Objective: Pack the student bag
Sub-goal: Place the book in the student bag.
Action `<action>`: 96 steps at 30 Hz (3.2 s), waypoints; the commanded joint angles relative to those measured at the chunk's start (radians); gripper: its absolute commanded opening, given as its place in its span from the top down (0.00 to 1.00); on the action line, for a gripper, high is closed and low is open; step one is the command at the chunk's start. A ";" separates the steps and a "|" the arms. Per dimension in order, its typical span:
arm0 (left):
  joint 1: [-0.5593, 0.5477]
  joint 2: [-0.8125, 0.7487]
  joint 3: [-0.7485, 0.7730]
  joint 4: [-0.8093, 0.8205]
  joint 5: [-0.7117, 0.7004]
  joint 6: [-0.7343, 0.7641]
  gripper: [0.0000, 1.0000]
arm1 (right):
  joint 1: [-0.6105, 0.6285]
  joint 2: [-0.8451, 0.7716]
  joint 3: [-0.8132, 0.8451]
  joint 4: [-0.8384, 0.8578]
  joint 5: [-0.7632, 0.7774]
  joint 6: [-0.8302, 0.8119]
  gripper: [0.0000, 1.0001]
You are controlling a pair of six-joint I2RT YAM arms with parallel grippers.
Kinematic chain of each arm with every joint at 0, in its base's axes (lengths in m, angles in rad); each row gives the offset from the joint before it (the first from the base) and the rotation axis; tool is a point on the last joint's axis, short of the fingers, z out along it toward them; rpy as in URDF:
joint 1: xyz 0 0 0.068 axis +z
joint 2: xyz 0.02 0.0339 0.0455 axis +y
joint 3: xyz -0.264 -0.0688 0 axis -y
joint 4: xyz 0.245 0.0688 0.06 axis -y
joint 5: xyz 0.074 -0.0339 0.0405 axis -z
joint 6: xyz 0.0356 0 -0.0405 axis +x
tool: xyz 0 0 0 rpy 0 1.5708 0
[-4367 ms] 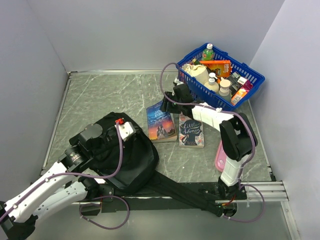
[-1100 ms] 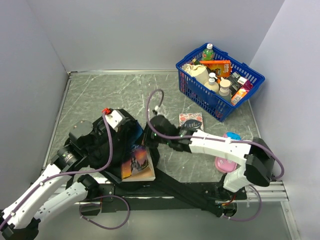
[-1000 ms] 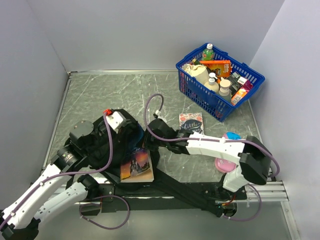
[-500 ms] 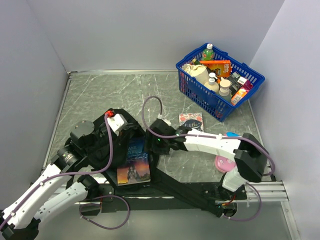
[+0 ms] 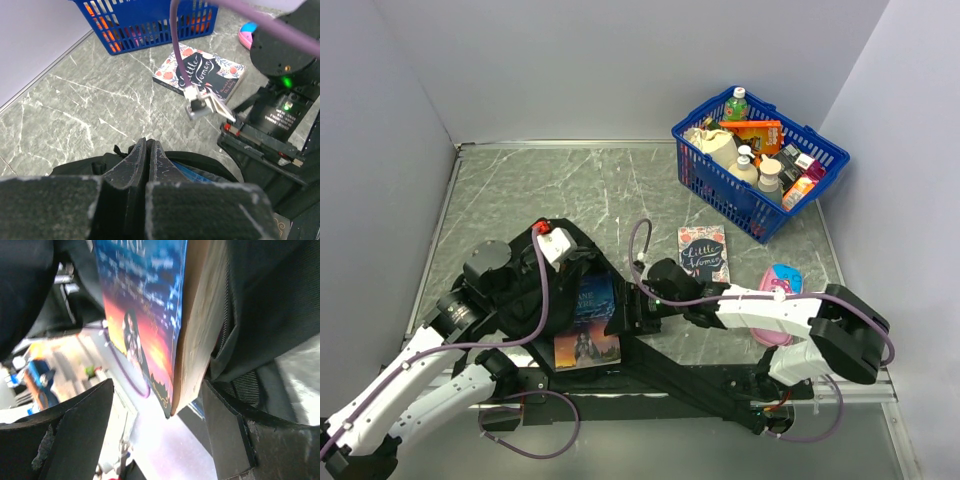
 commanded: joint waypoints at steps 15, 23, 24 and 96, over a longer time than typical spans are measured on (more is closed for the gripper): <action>0.017 0.015 0.060 0.119 0.065 -0.026 0.99 | 0.010 0.323 -0.061 0.523 -0.223 0.123 0.25; 0.018 0.025 0.092 0.114 0.085 -0.035 0.99 | 0.030 0.340 0.068 0.207 -0.186 -0.011 0.23; 0.020 0.024 0.093 0.111 0.085 -0.038 0.99 | 0.030 0.339 0.071 0.196 -0.181 -0.031 0.22; 0.029 0.024 0.020 0.094 0.109 -0.044 0.99 | 0.070 0.370 0.441 -0.150 0.357 0.003 0.86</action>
